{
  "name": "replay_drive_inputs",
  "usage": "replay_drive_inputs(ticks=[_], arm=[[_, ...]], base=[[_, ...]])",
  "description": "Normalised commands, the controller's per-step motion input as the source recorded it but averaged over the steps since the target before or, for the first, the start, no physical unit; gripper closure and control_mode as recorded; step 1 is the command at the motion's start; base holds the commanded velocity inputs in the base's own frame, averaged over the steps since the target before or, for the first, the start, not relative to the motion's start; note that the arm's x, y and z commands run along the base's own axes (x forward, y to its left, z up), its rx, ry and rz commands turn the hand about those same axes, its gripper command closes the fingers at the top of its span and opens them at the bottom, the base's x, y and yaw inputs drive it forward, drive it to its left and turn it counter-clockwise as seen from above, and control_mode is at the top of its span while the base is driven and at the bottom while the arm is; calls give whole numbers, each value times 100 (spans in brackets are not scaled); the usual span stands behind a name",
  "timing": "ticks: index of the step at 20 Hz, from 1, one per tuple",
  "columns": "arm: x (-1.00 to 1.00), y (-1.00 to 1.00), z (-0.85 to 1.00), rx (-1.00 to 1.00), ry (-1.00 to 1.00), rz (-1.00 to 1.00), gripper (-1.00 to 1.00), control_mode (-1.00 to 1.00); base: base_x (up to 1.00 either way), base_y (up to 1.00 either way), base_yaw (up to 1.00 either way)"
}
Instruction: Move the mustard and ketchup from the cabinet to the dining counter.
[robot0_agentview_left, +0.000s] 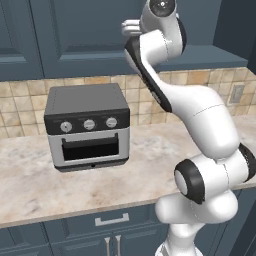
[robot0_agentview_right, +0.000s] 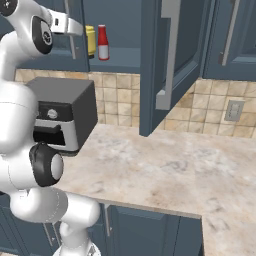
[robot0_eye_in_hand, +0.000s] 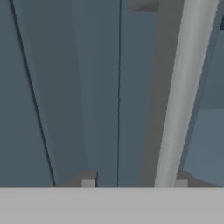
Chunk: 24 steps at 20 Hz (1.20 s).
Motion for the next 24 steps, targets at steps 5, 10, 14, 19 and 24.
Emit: replay_drive_inputs(ticks=[5, 10, 14, 19, 24], arm=[[-31, 18, 0, 11, -13, 23, 100, -100], [-45, 26, 0, 1, -18, 32, 100, -100], [-40, 41, 4, 0, -2, 26, 100, -100], [-35, 48, 16, 3, 5, 17, 100, -100], [-41, 50, 17, 5, 13, 13, 100, -100]], base=[[0, 0, 0], [0, 0, 0], [0, 0, 0], [0, 0, 0], [0, 0, 0]])
